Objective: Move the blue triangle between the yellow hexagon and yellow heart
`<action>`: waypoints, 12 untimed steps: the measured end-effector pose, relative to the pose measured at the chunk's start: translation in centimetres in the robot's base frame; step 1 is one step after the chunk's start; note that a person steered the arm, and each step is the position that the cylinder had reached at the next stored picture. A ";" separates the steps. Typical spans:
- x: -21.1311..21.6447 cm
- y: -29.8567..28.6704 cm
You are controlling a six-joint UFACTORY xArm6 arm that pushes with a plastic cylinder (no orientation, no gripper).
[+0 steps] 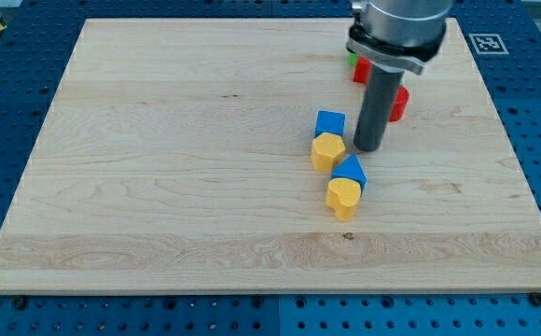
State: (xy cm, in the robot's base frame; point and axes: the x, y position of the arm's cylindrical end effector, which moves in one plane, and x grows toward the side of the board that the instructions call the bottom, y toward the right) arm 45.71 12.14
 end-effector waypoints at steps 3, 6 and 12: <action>1.7 0.9; 2.2 2.7; 5.6 -0.3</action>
State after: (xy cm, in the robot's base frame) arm 51.32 11.83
